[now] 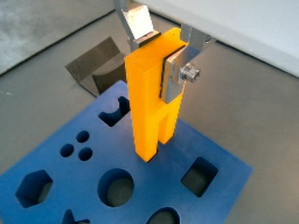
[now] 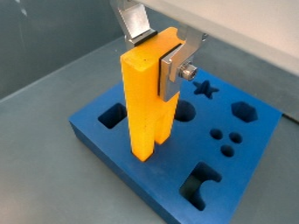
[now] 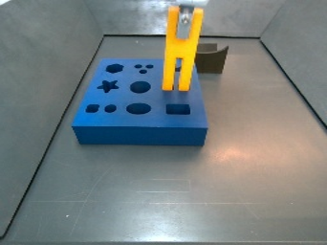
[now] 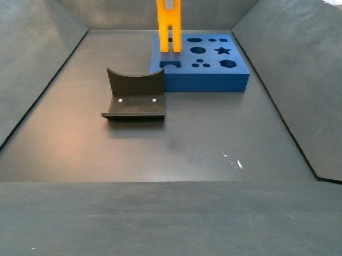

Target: Insert the double-square object.

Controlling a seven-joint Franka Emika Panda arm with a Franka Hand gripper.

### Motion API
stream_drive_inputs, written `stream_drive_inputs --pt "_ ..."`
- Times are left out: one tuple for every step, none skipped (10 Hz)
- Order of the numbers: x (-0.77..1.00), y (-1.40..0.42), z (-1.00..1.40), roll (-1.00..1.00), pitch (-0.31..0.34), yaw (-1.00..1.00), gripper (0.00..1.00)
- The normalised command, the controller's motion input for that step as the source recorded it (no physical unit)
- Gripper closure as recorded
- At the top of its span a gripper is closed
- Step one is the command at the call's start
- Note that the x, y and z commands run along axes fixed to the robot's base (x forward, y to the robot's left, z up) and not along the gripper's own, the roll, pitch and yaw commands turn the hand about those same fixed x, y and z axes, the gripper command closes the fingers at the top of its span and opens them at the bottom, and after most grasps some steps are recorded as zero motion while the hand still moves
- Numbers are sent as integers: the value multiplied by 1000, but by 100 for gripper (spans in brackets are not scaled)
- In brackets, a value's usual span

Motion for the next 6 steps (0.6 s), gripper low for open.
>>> stream_drive_inputs --pt "14 0 -400 -74 -66 0 100" --pt "146 -34 -591 -10 -73 0 100" --pt "137 -146 -817 19 -89 -26 100" --pt "83 -220 -826 110 -60 -54 100" --pt "0 -246 -700 116 -39 -94 100" --pt "-60 0 -626 79 -30 -100 100"
